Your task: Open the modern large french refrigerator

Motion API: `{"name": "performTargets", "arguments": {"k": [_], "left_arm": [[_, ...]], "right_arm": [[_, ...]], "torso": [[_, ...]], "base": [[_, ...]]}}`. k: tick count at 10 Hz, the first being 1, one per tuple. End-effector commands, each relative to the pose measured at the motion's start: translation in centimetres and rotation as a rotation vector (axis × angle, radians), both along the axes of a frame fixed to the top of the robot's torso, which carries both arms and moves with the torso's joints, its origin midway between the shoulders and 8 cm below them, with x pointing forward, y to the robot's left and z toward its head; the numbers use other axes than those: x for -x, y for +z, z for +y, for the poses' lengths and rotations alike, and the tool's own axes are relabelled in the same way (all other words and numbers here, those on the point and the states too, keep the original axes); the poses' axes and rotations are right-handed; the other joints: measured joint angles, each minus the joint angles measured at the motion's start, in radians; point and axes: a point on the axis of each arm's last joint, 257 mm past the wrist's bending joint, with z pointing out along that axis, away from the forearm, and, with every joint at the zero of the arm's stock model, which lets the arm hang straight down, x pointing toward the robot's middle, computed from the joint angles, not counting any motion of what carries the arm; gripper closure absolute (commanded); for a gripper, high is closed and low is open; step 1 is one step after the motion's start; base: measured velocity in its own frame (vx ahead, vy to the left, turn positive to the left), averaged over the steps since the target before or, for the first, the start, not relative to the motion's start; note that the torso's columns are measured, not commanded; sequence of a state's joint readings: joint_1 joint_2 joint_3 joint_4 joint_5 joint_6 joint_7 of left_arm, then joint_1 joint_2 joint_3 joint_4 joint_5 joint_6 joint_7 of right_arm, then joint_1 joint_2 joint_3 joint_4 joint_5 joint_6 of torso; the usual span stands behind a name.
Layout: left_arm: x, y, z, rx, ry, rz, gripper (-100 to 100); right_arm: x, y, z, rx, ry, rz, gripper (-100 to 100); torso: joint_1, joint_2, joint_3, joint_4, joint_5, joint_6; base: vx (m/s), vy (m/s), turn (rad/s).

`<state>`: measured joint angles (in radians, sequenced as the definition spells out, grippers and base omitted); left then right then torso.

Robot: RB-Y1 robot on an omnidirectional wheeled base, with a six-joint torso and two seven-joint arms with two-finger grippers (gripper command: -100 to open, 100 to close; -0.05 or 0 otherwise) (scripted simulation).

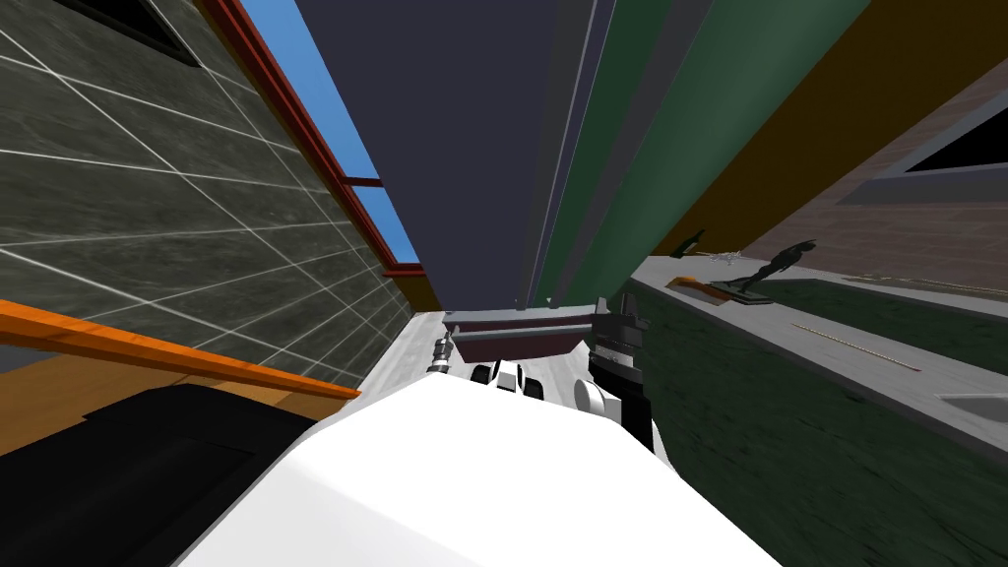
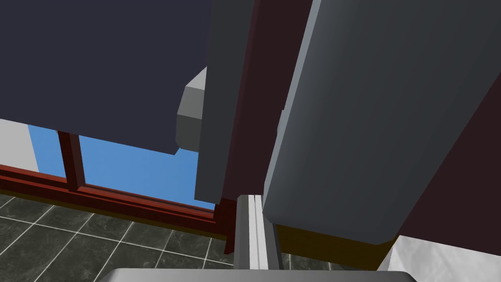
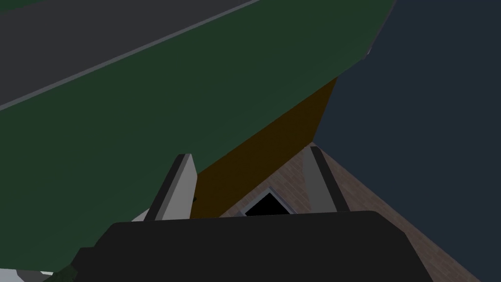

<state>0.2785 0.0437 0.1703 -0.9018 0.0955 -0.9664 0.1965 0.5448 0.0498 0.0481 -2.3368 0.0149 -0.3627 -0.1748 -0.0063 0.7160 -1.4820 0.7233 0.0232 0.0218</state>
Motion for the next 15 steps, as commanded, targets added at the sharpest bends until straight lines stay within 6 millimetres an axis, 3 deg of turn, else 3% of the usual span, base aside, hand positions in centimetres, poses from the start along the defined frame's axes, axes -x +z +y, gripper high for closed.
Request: {"name": "performTargets", "arguments": {"k": [1, 6, 7, 10, 12, 13, 15], "left_arm": [[0.0, -1.7, -2.3, 0.037, -0.030, 0.042, -100], [0.0, -1.7, -2.3, 0.037, -0.030, 0.042, -100], [0.2, 0.7, 1.3, -0.026, -0.007, 0.008, -100], [0.0, 1.2, 3.2, -0.073, -0.024, 0.018, -100], [-0.7, 0.5, 3.3, -0.061, -0.035, 0.043, -100], [-0.9, -0.3, 1.8, -0.018, -0.027, 0.047, -100], [-0.9, -0.8, 0.5, 0.016, -0.021, 0.046, -100]], "right_arm": [[0.0, 0.0, 0.0, 0.000, 0.000, 0.000, 0], [0.0, 0.0, 0.0, 0.000, 0.000, 0.000, 0], [0.0, 0.0, 0.0, 0.000, 0.000, 0.000, 0], [0.0, 0.0, 0.0, 0.000, 0.000, 0.000, 0], [0.0, 0.0, 0.0, 0.000, 0.000, 0.000, 0], [0.0, 0.0, 0.0, 0.000, 0.000, 0.000, 0], [0.0, 0.0, 0.0, 0.000, 0.000, 0.000, 0]], "torso": [[0.000, 0.001, 0.000, 0.002, -0.002, -0.001], [0.002, 0.001, 0.000, 0.001, -0.001, -0.001], [-0.001, 0.003, 0.000, 0.003, -0.003, -0.001], [0.006, 0.018, 0.005, 0.012, -0.020, -0.019], [0.004, 0.021, 0.006, 0.015, -0.023, -0.021], [0.002, 0.021, 0.005, 0.015, -0.023, -0.020], [0.007, 0.023, 0.007, 0.015, -0.023, -0.022]], "base": [[-0.003, 0.005, -0.004], [0.000, -0.002, 0.001], [-0.010, 0.002, 0.024], [0.015, -0.013, -0.014], [0.063, -0.066, -0.015], [0.060, -0.075, -0.024], [0.026, -0.034, -0.004]]}}
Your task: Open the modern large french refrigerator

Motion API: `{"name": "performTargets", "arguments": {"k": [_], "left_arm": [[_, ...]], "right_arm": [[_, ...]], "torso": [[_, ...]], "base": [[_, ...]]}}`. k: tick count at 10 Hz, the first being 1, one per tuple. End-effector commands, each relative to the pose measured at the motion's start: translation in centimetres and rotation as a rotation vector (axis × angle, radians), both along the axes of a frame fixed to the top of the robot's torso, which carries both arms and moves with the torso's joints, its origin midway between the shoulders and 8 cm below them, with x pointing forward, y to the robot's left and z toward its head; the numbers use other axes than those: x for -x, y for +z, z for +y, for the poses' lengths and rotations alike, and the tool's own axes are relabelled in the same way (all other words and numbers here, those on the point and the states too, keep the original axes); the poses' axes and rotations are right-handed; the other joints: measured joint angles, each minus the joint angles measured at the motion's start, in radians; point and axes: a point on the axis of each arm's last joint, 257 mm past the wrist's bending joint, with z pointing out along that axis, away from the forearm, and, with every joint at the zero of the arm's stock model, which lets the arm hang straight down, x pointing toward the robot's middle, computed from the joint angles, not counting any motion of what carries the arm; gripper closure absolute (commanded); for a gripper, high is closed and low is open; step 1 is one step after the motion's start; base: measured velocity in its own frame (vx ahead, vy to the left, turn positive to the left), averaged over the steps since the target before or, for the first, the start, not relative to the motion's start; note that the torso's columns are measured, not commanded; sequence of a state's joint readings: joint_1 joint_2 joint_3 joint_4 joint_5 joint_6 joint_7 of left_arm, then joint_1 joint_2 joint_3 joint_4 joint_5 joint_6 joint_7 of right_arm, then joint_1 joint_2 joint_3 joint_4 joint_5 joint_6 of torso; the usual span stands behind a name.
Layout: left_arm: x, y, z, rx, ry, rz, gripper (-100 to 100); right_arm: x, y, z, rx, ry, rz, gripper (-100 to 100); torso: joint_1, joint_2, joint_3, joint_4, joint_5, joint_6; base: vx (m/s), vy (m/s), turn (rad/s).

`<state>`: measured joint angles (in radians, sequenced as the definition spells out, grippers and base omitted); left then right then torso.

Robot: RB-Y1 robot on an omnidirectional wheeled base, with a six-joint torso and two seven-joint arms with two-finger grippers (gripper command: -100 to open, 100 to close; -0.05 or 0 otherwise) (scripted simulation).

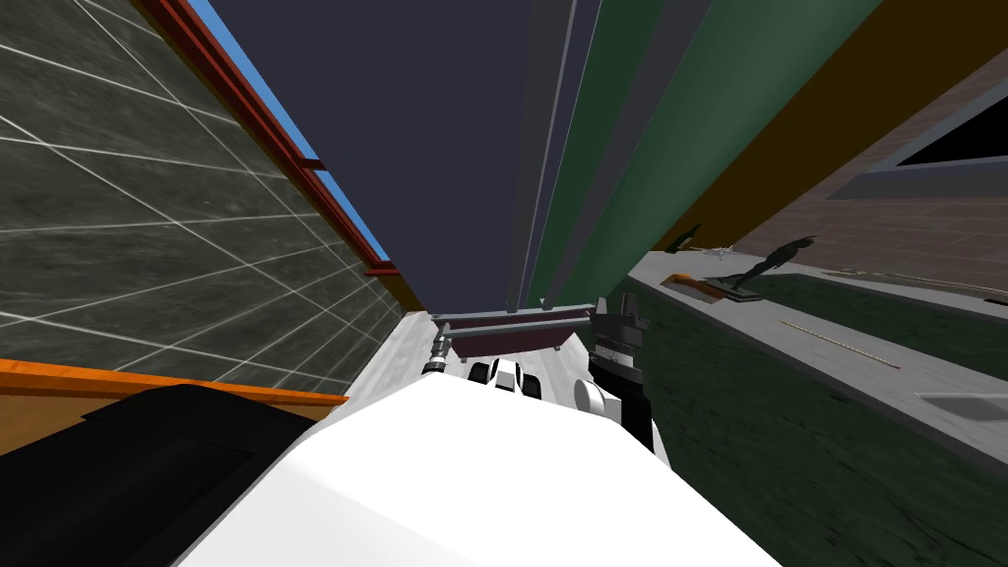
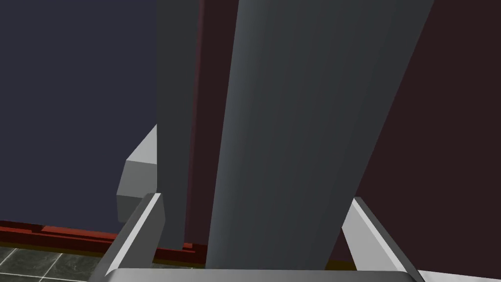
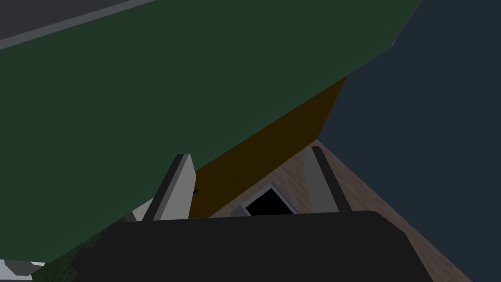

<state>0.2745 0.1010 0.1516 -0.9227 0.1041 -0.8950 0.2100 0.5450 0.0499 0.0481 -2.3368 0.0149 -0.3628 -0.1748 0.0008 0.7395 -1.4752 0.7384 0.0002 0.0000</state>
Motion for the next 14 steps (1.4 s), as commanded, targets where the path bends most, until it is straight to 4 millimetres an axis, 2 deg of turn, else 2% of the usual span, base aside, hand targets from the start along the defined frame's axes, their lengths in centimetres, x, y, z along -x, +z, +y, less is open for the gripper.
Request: {"name": "performTargets", "arguments": {"k": [1, 2, 3, 4, 5, 11, 12, 14], "left_arm": [[-0.1, -0.8, -1.9, 0.051, 0.011, 0.002, -100], [-0.2, -1.0, -2.7, 0.072, 0.015, 0.001, -100], [-0.2, -1.0, -2.7, 0.072, 0.015, 0.001, -100], [-0.2, -1.3, -3.9, 0.100, 0.022, -0.001, -100], [-0.2, -1.2, -3.4, 0.086, 0.019, -0.001, -100], [-3.4, -1.6, -0.5, 0.102, 0.023, -0.001, -100], [-3.4, -1.6, -0.5, 0.102, 0.023, -0.001, -100], [-4.6, -1.4, 1.1, 0.100, 0.032, -0.001, -100]], "right_arm": [[0.0, 0.0, 0.0, 0.000, 0.000, 0.000, 0], [0.0, 0.0, 0.0, 0.000, 0.000, 0.000, 0], [0.0, 0.0, 0.0, 0.000, 0.000, 0.000, 0], [0.0, 0.0, 0.0, 0.000, 0.000, 0.000, 0], [0.0, 0.0, 0.0, 0.000, 0.000, 0.000, 0], [0.0, 0.0, 0.0, 0.000, 0.000, 0.000, 0], [0.0, 0.0, 0.0, 0.000, 0.000, 0.000, 0], [0.0, 0.0, 0.0, 0.000, 0.000, 0.000, 0]], "torso": [[0.002, 0.001, 0.001, 0.000, 0.001, 0.000], [0.002, 0.000, 0.000, 0.000, 0.001, 0.000], [0.001, -0.001, 0.000, 0.000, 0.000, 0.000], [0.000, -0.001, -0.001, 0.000, 0.000, 0.000], [-0.001, -0.002, -0.001, 0.000, 0.000, 0.000], [0.000, -0.002, -0.001, -0.001, 0.000, 0.000], [-0.001, -0.002, -0.001, 0.000, 0.000, 0.000], [0.000, -0.002, -0.001, -0.001, 0.000, 0.000]], "base": [[0.006, -0.007, -0.001], [0.000, 0.000, 0.000], [0.000, 0.000, 0.000], [0.000, 0.000, 0.000], [0.000, 0.000, 0.000], [-0.035, -0.039, -0.028], [-0.026, -0.030, -0.010], [-0.025, -0.033, -0.029]]}}
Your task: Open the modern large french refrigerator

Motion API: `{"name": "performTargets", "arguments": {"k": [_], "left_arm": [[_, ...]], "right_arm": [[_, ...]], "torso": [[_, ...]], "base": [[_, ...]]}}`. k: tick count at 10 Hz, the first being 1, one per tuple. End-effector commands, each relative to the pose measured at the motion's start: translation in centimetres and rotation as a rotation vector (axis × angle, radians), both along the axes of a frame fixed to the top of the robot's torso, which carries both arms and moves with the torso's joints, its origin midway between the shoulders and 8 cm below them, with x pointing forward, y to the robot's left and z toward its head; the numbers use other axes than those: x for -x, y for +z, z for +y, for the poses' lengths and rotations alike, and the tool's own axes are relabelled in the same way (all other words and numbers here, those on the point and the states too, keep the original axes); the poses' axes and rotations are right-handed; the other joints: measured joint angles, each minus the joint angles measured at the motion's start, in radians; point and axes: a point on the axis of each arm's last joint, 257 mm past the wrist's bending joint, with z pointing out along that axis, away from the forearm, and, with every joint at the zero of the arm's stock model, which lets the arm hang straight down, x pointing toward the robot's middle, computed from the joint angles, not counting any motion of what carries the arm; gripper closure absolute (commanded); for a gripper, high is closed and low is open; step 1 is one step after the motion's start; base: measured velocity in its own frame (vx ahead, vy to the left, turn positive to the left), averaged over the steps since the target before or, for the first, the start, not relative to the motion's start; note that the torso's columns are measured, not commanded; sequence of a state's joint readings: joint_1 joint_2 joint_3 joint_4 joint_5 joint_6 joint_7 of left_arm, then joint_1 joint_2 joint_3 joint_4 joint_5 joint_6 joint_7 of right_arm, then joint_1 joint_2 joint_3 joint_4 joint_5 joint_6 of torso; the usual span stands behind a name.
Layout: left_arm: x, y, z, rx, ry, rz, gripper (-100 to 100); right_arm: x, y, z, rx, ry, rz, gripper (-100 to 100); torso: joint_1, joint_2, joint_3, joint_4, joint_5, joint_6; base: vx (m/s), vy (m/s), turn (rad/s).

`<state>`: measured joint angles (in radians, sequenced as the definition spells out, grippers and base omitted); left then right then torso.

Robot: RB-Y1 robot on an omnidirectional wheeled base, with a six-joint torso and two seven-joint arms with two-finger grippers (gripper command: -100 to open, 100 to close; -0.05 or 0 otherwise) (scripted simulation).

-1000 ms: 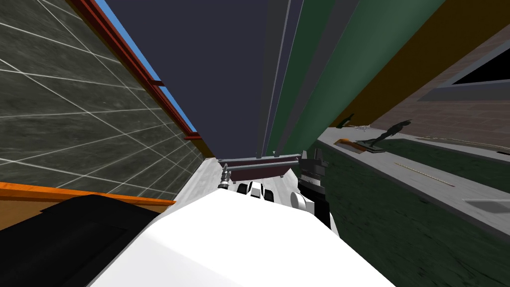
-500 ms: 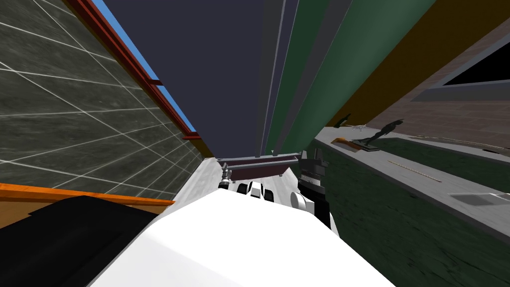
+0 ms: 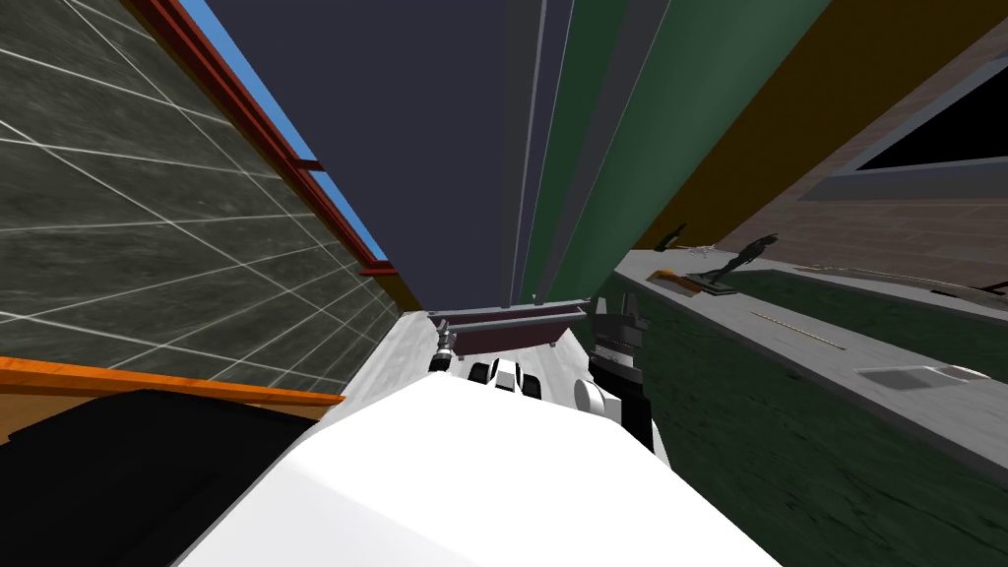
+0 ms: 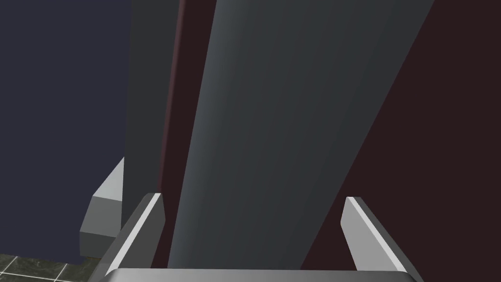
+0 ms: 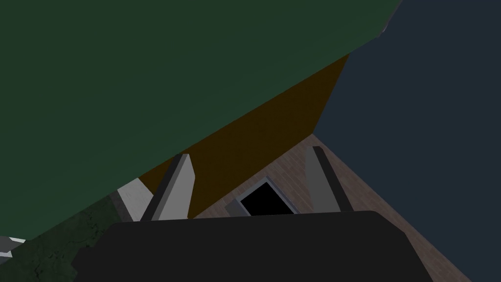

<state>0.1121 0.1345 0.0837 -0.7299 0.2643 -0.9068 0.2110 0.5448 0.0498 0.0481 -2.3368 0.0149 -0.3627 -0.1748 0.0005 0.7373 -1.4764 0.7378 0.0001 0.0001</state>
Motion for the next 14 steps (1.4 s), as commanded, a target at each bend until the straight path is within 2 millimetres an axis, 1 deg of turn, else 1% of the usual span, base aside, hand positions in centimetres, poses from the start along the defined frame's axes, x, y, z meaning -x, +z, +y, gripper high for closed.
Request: {"name": "performTargets", "arguments": {"k": [1, 2, 3, 4, 6, 7, 9, 12, 13, 14], "left_arm": [[-1.4, 0.4, 2.1, -0.005, 0.013, 0.000, -100], [-2.2, 0.9, 2.9, -0.009, 0.019, -0.008, -100], [-2.0, 0.6, 3.0, -0.008, 0.021, 0.000, -100], [-2.6, 0.8, 4.0, -0.013, 0.029, 0.000, -100], [-2.3, 0.7, 3.6, -0.010, 0.026, 0.004, -100], [-1.4, 0.4, 2.1, -0.002, 0.017, -0.001, 100], [-0.2, 0.1, 0.4, 0.001, 0.004, -0.001, 100], [1.6, -0.1, -1.8, -0.001, -0.007, 0.002, 100], [1.6, 0.1, -1.8, -0.002, -0.006, -0.002, 100], [2.2, 0.2, -2.4, -0.004, -0.007, -0.002, 100]], "right_arm": [[0.0, 0.0, 0.0, 0.000, 0.000, 0.000, 0], [0.0, 0.0, 0.0, 0.000, 0.000, 0.000, 0], [0.0, 0.0, 0.0, 0.000, 0.000, 0.000, 0], [0.0, 0.0, 0.0, 0.000, 0.000, 0.000, 0], [0.0, 0.0, 0.0, 0.000, 0.000, 0.000, 0], [0.0, 0.0, 0.0, 0.000, 0.000, 0.000, 0], [0.0, 0.0, 0.0, 0.000, 0.000, 0.000, 0], [0.0, 0.0, 0.0, 0.000, 0.000, 0.000, 0], [0.0, 0.0, 0.0, 0.000, 0.000, 0.000, 0], [0.0, 0.0, 0.0, 0.000, 0.000, 0.000, 0]], "torso": [[-0.001, 0.001, 0.000, 0.000, 0.000, 0.000], [-0.002, 0.002, 0.001, 0.001, -0.001, 0.000], [-0.001, 0.001, 0.001, 0.002, -0.002, 0.000], [0.001, 0.000, 0.000, 0.001, 0.000, 0.000], [0.002, -0.002, -0.001, 0.001, -0.001, 0.000], [0.001, -0.001, -0.001, 0.000, 0.000, 0.000], [0.005, -0.003, -0.001, -0.002, 0.003, -0.001], [0.003, -0.002, 0.000, -0.003, 0.005, 0.001], [0.004, -0.003, 0.000, -0.004, 0.006, 0.001], [0.004, -0.003, 0.000, -0.003, 0.005, 0.001]], "base": [[-0.042, -0.053, -0.036], [-0.062, -0.065, -0.027], [-0.036, -0.034, -0.014], [-0.024, -0.025, -0.021], [-0.015, -0.017, -0.005], [0.036, 0.051, 0.047], [0.071, 0.064, 0.042], [0.049, 0.060, 0.039], [0.020, 0.034, -0.001], [0.022, 0.026, 0.017]]}}
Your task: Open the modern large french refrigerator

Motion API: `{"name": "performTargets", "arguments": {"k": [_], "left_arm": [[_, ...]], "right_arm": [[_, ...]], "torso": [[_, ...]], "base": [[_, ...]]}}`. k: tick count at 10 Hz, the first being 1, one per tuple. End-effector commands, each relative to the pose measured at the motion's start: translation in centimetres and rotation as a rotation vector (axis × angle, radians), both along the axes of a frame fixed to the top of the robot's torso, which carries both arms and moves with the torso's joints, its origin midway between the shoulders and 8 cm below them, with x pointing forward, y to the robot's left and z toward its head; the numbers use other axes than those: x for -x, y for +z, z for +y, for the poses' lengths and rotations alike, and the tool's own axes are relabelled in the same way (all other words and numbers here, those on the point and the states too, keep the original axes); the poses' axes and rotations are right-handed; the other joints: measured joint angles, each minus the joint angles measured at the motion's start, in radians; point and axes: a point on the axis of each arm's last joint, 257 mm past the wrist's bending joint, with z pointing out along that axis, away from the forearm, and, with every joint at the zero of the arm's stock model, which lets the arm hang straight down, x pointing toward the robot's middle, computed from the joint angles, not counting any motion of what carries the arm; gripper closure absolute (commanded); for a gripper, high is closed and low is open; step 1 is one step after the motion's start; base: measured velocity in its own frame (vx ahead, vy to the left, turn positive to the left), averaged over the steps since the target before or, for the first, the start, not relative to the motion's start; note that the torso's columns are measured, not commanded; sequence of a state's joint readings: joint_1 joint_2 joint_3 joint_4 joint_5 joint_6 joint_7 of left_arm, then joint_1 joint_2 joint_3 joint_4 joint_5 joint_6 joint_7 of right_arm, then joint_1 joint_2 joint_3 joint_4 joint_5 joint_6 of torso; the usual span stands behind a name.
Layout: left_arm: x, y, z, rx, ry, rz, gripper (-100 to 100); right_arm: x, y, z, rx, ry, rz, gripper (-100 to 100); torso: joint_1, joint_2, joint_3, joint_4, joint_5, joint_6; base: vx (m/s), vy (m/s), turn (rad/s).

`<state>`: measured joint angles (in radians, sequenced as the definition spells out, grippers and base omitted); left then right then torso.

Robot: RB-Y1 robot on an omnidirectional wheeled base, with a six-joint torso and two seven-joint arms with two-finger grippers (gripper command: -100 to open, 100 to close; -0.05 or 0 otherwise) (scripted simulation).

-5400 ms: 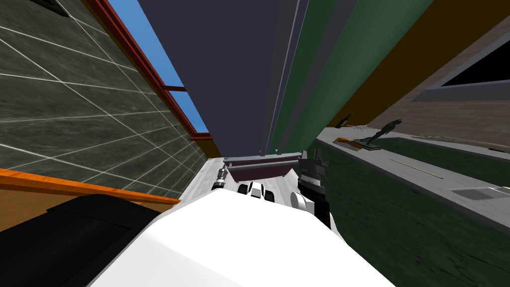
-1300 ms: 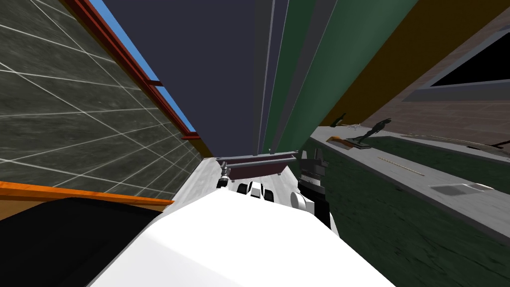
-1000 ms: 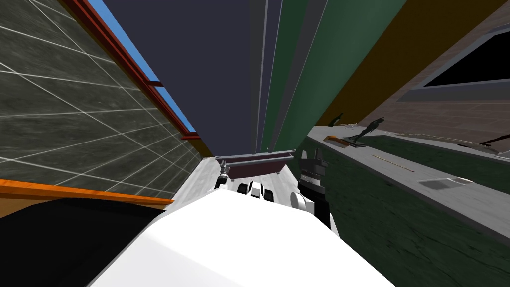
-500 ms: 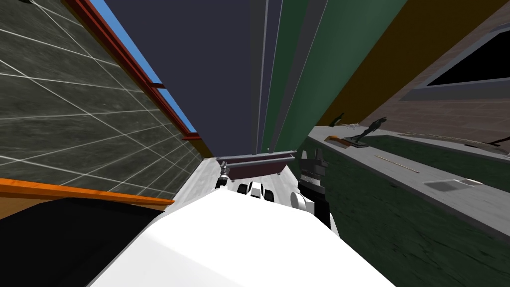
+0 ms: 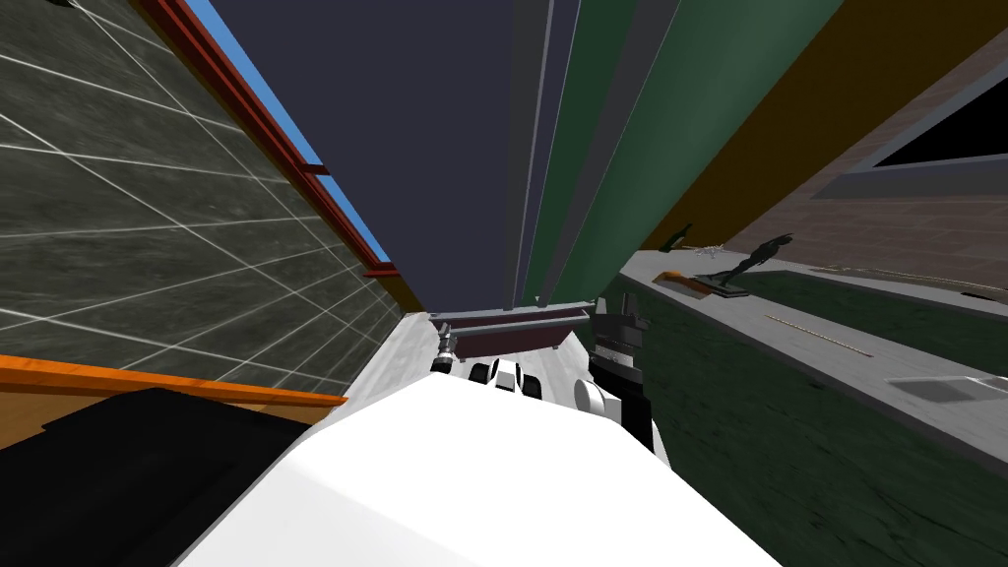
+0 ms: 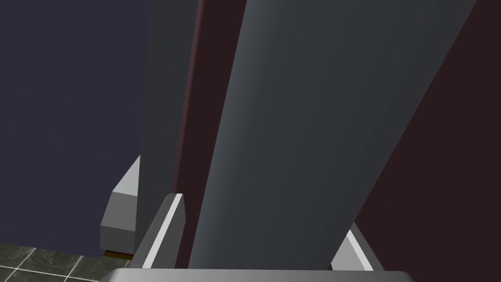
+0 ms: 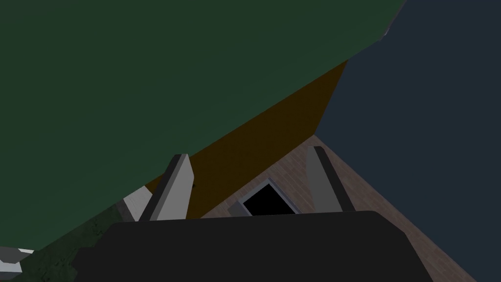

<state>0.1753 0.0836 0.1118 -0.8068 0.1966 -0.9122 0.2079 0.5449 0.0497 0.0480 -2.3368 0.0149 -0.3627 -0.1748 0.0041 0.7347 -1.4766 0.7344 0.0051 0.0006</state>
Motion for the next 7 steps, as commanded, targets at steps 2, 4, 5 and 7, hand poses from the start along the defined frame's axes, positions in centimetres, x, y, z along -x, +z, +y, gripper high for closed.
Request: {"name": "performTargets", "arguments": {"k": [2, 4, 5, 7], "left_arm": [[2.1, 0.0, -1.7, -0.006, 0.002, 0.013, 100], [1.1, 0.5, -1.3, -0.005, -0.007, 0.009, 100], [1.0, 0.6, -1.2, -0.005, -0.008, 0.011, 100], [0.6, 0.8, -1.0, -0.004, -0.012, 0.017, 100]], "right_arm": [[0.0, 0.0, 0.0, 0.000, 0.000, 0.000, 0], [0.0, 0.0, 0.0, 0.000, 0.000, 0.000, 0], [0.0, 0.0, 0.0, 0.000, 0.000, 0.000, 0], [0.0, 0.0, 0.0, 0.000, 0.000, 0.000, 0]], "torso": [[0.000, 0.000, 0.000, 0.000, -0.001, -0.001], [-0.001, 0.002, 0.000, 0.002, -0.004, -0.001], [-0.006, 0.009, 0.004, 0.003, -0.004, -0.001], [-0.004, 0.008, 0.004, 0.004, -0.005, -0.001]], "base": [[0.041, 0.039, 0.034], [-0.043, -0.020, 0.015], [-0.163, -0.067, 0.036], [-0.183, -0.062, 0.018]]}}
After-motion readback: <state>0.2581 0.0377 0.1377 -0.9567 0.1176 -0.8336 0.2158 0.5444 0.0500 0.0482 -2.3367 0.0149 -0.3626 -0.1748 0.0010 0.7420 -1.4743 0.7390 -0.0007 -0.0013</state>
